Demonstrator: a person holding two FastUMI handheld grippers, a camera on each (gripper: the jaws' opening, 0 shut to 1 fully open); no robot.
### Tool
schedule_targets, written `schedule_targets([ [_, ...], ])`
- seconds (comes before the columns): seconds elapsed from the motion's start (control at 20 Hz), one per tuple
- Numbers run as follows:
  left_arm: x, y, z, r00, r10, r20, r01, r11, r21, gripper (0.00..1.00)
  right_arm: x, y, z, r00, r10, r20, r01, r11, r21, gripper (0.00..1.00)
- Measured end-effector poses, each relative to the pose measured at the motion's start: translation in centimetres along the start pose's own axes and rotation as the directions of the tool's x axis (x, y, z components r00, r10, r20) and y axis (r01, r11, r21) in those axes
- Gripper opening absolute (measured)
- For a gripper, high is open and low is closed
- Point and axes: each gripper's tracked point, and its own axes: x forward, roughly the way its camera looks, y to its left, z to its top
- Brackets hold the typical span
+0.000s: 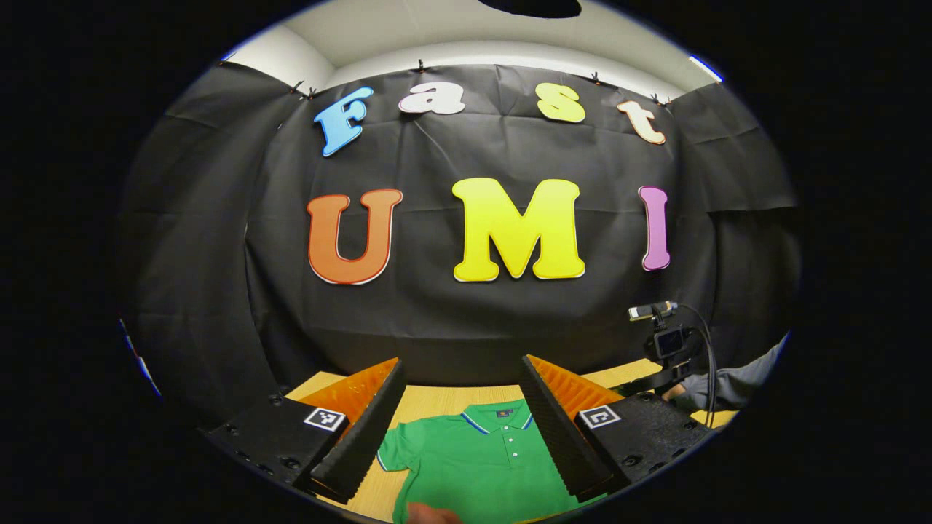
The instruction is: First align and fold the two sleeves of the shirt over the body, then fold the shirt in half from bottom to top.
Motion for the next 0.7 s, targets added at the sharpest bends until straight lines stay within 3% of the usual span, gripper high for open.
schedule_targets([
  [0.15, 0.4, 0.4, -1.1, 0.999, 0.024, -0.037, -0.026, 0.998, -0.054, 1.0, 2.5, -0.5, -1.3, 0.999, 0.0, -0.041, 0.001, 1.0, 0.023, 0.94],
  [0.7, 1.0, 1.6, -2.3, 0.993, 0.077, -0.088, -0.081, 0.996, -0.047, 1.0, 5.2, -0.1, -3.8, 0.994, 0.033, -0.109, -0.029, 0.999, 0.043, 0.97],
])
